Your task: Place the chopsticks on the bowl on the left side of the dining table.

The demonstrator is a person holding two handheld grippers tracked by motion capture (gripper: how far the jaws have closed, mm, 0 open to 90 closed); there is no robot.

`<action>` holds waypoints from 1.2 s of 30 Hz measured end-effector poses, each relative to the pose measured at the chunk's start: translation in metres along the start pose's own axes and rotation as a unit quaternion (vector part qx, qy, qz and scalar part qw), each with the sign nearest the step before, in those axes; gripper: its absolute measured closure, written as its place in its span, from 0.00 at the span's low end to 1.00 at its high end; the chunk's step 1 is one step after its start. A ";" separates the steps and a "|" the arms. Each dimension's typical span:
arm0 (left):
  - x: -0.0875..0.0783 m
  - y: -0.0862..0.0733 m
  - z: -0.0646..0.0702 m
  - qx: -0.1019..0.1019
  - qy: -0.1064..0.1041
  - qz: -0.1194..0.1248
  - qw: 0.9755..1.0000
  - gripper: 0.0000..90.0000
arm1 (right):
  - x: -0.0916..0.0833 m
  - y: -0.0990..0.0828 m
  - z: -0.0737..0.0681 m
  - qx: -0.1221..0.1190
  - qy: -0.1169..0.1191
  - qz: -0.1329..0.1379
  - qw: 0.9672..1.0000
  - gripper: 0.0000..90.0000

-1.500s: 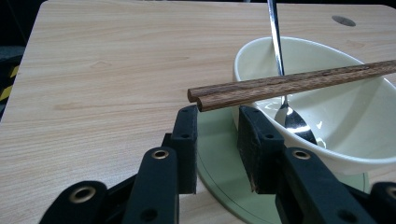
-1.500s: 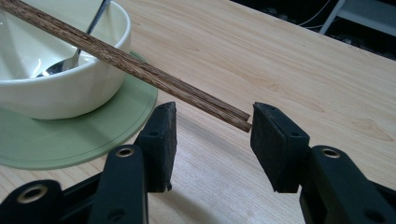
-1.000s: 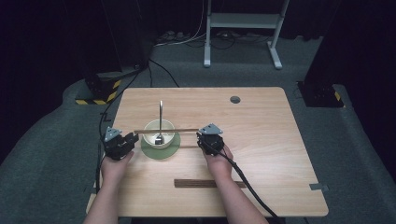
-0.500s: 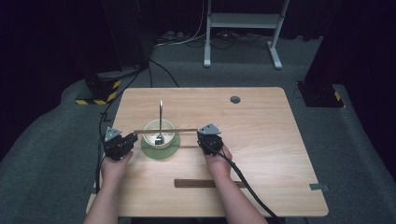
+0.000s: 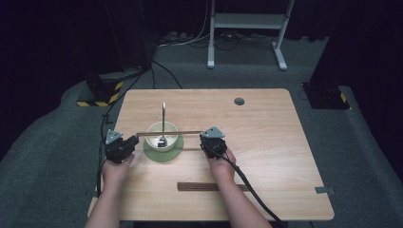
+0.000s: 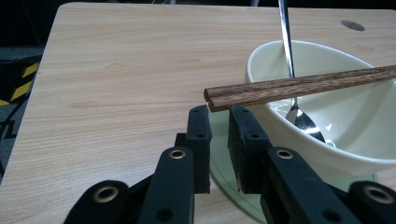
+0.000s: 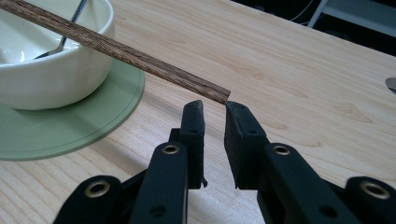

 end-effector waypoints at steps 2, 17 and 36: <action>0.000 0.000 0.000 0.000 0.000 0.000 1.000 0.87 | 0.000 0.000 0.001 -0.003 -0.001 0.001 1.000 0.88; 0.003 0.000 -0.001 -0.002 -0.001 0.001 1.000 0.87 | 0.002 0.002 0.006 0.002 -0.011 0.005 1.000 0.87; 0.000 -0.005 -0.002 0.001 0.006 -0.011 1.000 0.76 | -0.005 -0.003 0.009 0.000 -0.011 0.007 1.000 0.70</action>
Point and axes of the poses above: each handheld gripper's, and its own axes: x roughly forward along the jaws, y roughly out of its top, z roughly to its right, the point moved 10 cm from there along x, roughly forward along the jaws, and after that the axes turned 6 degrees about x, right-handed, at the moved point
